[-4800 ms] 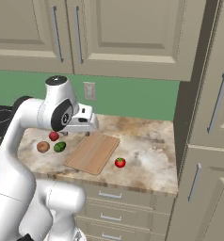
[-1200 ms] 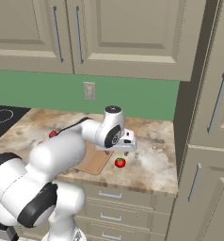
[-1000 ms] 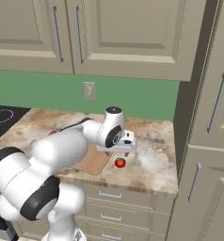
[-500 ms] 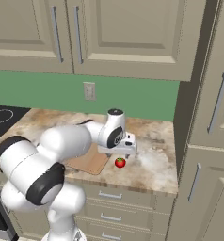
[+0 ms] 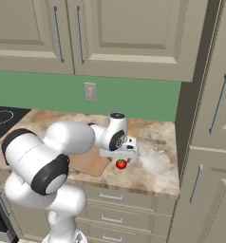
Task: Place the avocado, onion, tomato, and bell pepper on the cutting board.
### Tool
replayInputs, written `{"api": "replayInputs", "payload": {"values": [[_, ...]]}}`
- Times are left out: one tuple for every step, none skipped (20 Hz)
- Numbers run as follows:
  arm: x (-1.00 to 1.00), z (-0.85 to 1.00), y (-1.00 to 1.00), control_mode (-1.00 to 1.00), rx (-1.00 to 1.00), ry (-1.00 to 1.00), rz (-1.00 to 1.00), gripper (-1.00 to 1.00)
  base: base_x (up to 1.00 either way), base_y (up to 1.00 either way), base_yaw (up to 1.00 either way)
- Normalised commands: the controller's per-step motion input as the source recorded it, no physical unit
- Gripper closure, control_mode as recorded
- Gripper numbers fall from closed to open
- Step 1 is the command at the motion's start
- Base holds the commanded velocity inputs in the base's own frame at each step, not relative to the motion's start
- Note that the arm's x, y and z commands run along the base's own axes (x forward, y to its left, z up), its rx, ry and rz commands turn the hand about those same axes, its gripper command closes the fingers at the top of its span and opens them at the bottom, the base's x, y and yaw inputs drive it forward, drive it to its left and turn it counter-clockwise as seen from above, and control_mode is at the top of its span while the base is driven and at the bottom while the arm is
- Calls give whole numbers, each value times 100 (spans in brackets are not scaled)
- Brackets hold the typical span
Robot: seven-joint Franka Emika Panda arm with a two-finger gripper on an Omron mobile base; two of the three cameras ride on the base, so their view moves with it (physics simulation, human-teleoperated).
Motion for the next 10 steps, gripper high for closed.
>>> {"api": "replayInputs", "payload": {"values": [[6,-19,0,-100,0,2,0,-100,0,0,0],[7,-19,-1,-100,0,2,0,-100,0,0,0],[8,-19,-3,-100,0,2,0,-100,0,0,0],[6,-19,-5,-100,0,1,0,-100,0,0,0],[6,-18,-5,-100,0,1,0,-100,0,0,0],[6,-19,-6,-100,0,1,0,-100,0,0,0],[6,-19,-7,-100,0,1,0,-100,0,0,0],[4,-19,-8,-100,0,0,0,-100,0,0,0],[4,-19,-10,-100,0,0,0,-100,0,0,0],[4,-19,-11,-100,0,0,0,-100,0,0,0]]}}
